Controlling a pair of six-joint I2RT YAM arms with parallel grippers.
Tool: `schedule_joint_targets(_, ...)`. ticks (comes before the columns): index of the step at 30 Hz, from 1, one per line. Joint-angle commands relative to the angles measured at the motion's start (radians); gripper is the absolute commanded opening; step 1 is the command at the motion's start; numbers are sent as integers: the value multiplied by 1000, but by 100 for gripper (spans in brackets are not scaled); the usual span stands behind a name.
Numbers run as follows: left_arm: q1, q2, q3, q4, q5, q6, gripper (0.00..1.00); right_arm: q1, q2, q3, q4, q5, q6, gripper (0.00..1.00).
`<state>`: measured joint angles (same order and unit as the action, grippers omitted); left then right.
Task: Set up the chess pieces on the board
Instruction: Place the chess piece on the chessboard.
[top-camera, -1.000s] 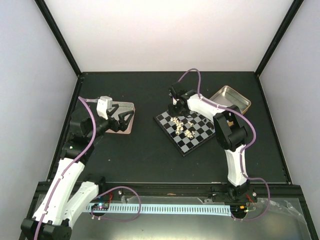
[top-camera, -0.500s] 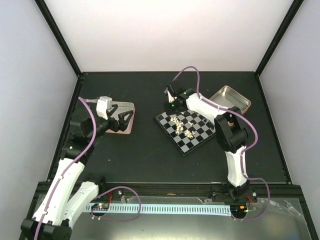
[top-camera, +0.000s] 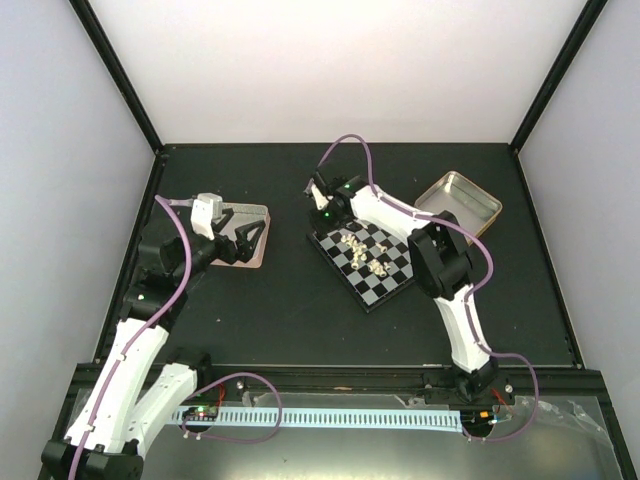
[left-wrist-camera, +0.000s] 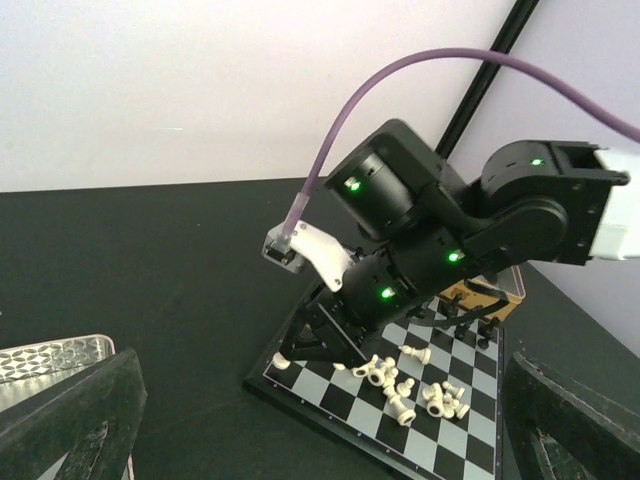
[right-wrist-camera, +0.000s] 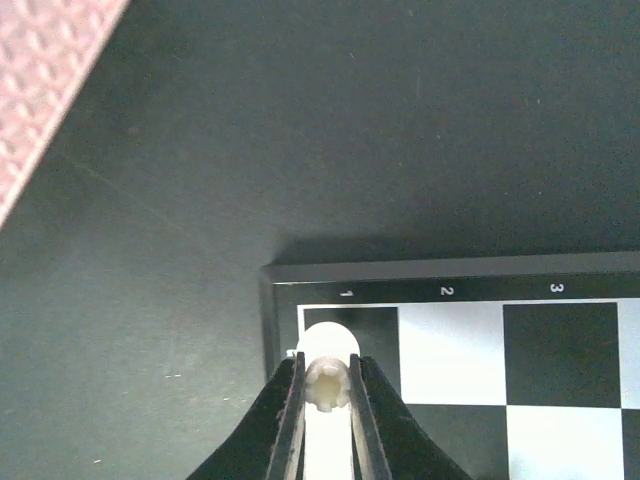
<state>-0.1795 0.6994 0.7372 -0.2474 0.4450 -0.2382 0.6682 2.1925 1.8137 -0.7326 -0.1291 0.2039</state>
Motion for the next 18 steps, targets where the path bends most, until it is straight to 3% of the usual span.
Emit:
schedule_joint_targets(1, -6, -12, 14, -5, -14, 14, 99, 3, 46, 85, -100, 41, -46, 11)
schedule_joint_targets(18, -6, -9, 13, -6, -20, 9, 99, 3, 131, 211, -239, 17, -123, 12)
